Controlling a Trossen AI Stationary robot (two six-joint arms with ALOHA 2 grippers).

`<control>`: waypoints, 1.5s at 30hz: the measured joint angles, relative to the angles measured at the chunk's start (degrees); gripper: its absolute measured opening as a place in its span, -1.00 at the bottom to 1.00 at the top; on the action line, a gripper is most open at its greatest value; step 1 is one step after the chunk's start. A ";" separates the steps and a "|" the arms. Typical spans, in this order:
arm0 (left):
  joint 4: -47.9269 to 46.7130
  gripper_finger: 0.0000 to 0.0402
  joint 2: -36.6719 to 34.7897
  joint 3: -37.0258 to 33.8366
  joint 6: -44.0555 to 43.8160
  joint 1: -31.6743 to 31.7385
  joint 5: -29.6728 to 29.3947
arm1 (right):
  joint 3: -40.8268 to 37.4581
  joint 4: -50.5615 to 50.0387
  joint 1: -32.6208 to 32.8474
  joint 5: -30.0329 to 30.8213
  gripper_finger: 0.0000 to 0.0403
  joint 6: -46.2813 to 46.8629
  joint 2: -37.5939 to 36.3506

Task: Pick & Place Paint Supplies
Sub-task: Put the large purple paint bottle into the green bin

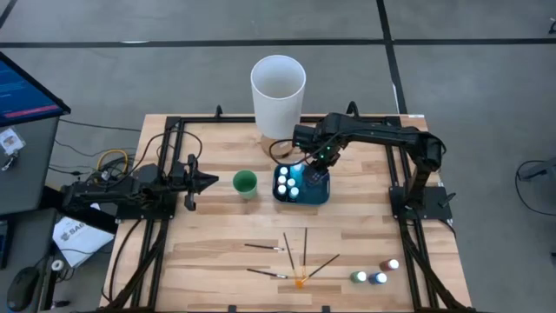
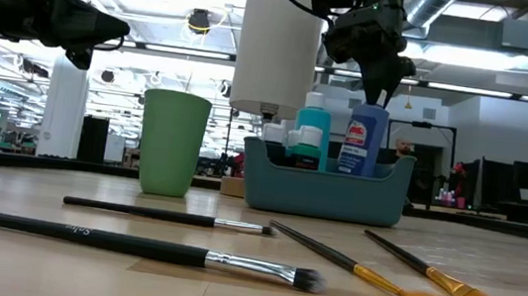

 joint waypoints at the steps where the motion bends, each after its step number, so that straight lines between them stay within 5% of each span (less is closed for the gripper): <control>1: 0.00 -0.96 0.00 0.00 0.00 0.00 0.00 | -0.16 0.46 0.00 0.00 -0.40 0.00 0.00; 19: 0.17 -0.96 0.00 0.00 0.04 -0.01 0.00 | -2.19 2.60 -0.52 -1.87 -0.38 -0.07 0.00; 45: 0.20 -0.96 0.00 0.00 0.07 -0.02 0.00 | -2.02 5.35 -0.81 -1.70 -0.11 -1.58 -0.61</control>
